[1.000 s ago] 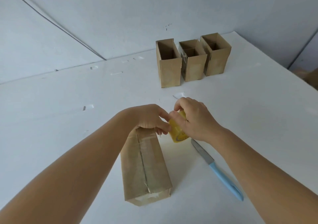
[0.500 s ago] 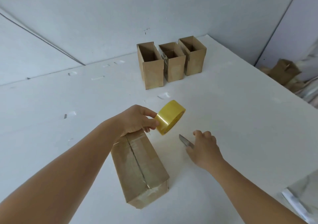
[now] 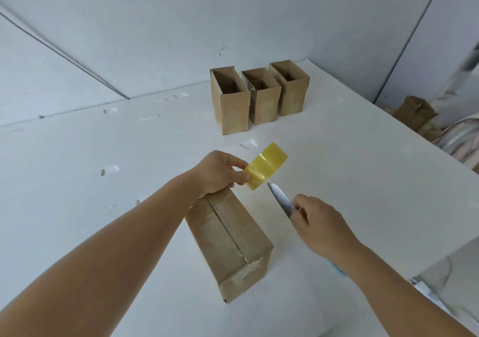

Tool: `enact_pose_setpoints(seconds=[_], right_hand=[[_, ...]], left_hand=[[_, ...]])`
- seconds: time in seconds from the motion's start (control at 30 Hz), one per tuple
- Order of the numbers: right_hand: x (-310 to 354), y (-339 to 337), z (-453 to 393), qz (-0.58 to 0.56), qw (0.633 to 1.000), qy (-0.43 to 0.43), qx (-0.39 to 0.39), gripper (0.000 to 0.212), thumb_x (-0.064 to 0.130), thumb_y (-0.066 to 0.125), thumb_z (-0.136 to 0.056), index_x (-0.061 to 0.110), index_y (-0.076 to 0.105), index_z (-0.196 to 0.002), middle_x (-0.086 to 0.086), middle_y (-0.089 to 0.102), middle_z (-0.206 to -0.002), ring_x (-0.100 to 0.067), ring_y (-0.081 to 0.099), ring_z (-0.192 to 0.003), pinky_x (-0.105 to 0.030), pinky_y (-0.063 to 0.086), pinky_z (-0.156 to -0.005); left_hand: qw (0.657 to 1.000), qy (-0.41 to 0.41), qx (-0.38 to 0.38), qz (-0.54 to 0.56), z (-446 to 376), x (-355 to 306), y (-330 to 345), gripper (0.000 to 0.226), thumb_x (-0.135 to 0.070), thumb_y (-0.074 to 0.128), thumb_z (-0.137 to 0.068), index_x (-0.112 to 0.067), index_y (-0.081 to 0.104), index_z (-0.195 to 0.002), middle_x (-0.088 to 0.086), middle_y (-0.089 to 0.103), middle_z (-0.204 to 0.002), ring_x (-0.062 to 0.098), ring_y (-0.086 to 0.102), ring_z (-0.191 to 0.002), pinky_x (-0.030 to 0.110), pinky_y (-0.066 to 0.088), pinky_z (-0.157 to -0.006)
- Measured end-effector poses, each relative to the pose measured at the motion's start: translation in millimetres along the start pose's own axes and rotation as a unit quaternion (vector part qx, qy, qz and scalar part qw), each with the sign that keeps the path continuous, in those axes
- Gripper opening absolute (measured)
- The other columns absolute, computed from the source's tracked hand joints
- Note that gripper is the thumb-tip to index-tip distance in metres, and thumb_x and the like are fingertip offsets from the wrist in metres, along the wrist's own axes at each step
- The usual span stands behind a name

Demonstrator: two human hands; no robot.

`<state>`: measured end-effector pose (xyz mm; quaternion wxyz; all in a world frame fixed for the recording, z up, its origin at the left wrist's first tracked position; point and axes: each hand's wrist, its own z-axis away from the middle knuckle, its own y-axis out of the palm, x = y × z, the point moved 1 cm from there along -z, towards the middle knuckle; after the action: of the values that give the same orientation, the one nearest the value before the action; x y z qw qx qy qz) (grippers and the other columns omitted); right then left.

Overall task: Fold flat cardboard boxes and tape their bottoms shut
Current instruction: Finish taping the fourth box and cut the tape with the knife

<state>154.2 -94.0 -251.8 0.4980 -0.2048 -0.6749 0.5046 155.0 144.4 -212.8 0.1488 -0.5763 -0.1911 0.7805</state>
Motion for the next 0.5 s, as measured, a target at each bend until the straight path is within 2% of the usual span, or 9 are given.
enact_pose_setpoints(seconds=[0.1, 0.2, 0.27, 0.4, 0.5], right_hand=[[19.8, -20.8, 13.7, -0.028, 0.999, -0.027, -0.009, 0.024, 0.028, 0.046, -0.092, 0.021, 0.041, -0.069, 0.002, 0.043, -0.057, -0.018, 0.040, -0.054, -0.033, 0.035, -0.052], [40.7, -34.3, 15.2, 0.041, 0.998, -0.041, -0.017, 0.028, 0.038, 0.044, -0.094, 0.019, 0.043, -0.073, -0.001, 0.045, -0.055, -0.024, 0.044, -0.055, -0.035, 0.034, -0.049], [52.7, -37.5, 11.4, 0.109, 0.993, -0.042, -0.021, 0.029, 0.038, 0.040, -0.095, 0.021, 0.038, -0.072, 0.001, 0.043, -0.055, -0.024, 0.042, -0.052, -0.032, 0.028, -0.046], [74.4, -39.3, 3.8, 0.190, 0.981, -0.048, -0.009, 0.024, 0.034, 0.037, -0.098, 0.024, 0.032, -0.076, 0.007, 0.034, -0.058, -0.011, 0.031, -0.048, -0.027, 0.018, -0.043], [86.7, -41.4, 0.7, 0.235, 0.970, -0.048, 0.019, 0.015, 0.025, 0.039, -0.097, 0.021, 0.035, -0.083, 0.006, 0.031, -0.063, -0.017, 0.035, -0.055, -0.026, 0.016, -0.044]], left_hand=[[1.000, 0.009, -0.006, -0.012, 1.3, 0.8, 0.5, 0.014, -0.020, 0.076, -0.079, -0.030, 0.076, -0.089, -0.006, 0.069, -0.067, 0.005, 0.054, -0.064, 0.023, 0.045, -0.069], [0.999, 0.022, -0.013, -0.027, 1.4, 0.5, 1.2, 0.013, -0.023, 0.075, -0.078, -0.033, 0.075, -0.087, -0.015, 0.065, -0.058, -0.006, 0.048, -0.052, 0.021, 0.040, -0.064], [0.999, 0.036, -0.015, -0.029, 1.7, 0.3, 1.2, 0.014, -0.022, 0.076, -0.078, -0.034, 0.075, -0.085, -0.017, 0.063, -0.055, -0.008, 0.048, -0.049, 0.020, 0.038, -0.062], [0.998, 0.050, -0.025, -0.031, 1.4, 0.0, 1.2, 0.014, -0.022, 0.077, -0.077, -0.033, 0.073, -0.085, -0.019, 0.060, -0.052, -0.004, 0.049, -0.053, 0.020, 0.040, -0.063], [0.997, 0.055, -0.033, -0.032, 0.9, 0.4, 1.9, 0.015, -0.021, 0.078, -0.076, -0.031, 0.074, -0.087, -0.018, 0.057, -0.055, 0.001, 0.048, -0.058, 0.016, 0.037, -0.060]])
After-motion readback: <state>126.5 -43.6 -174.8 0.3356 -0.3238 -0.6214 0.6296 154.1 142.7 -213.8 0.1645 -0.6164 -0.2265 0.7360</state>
